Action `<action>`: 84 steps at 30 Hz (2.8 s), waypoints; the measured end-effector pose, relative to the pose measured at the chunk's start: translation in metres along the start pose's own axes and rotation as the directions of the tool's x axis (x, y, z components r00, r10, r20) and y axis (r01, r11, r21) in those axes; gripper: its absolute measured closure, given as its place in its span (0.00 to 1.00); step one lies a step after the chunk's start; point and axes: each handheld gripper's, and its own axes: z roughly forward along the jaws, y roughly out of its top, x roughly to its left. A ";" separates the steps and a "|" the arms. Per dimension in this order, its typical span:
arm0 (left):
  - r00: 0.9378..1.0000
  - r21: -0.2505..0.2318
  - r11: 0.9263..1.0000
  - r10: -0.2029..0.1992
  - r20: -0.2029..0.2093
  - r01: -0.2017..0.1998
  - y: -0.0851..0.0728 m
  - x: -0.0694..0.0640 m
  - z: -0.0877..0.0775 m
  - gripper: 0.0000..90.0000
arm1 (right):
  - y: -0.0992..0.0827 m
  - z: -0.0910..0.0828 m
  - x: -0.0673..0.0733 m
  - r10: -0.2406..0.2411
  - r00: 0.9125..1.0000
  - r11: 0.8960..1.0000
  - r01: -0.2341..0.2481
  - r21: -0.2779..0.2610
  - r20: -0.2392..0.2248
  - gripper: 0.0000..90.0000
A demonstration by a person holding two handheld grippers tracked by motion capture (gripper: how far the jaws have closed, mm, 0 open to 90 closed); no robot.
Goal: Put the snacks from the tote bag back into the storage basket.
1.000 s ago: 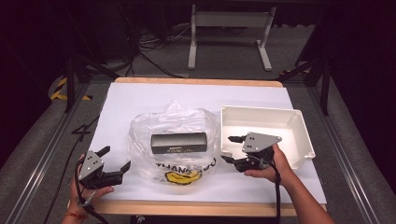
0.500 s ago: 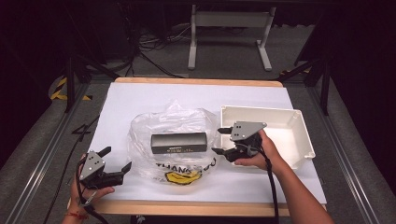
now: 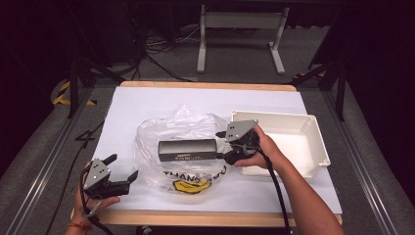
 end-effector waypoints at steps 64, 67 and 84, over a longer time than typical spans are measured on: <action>0.999 0.038 0.999 -0.012 -0.040 0.014 -0.020 -0.005 -0.034 0.08 | 0.023 0.091 -0.031 -0.092 0.968 0.919 0.173 0.355 -0.232 0.47; 0.999 0.040 0.999 -0.013 -0.040 0.015 -0.020 -0.005 -0.033 0.08 | 0.024 0.092 -0.031 -0.084 0.969 0.915 0.168 0.368 -0.234 0.47; 0.999 0.041 0.999 -0.009 -0.033 0.011 -0.020 -0.004 -0.031 0.08 | 0.027 0.100 -0.029 -0.077 0.966 0.917 0.166 0.363 -0.248 0.47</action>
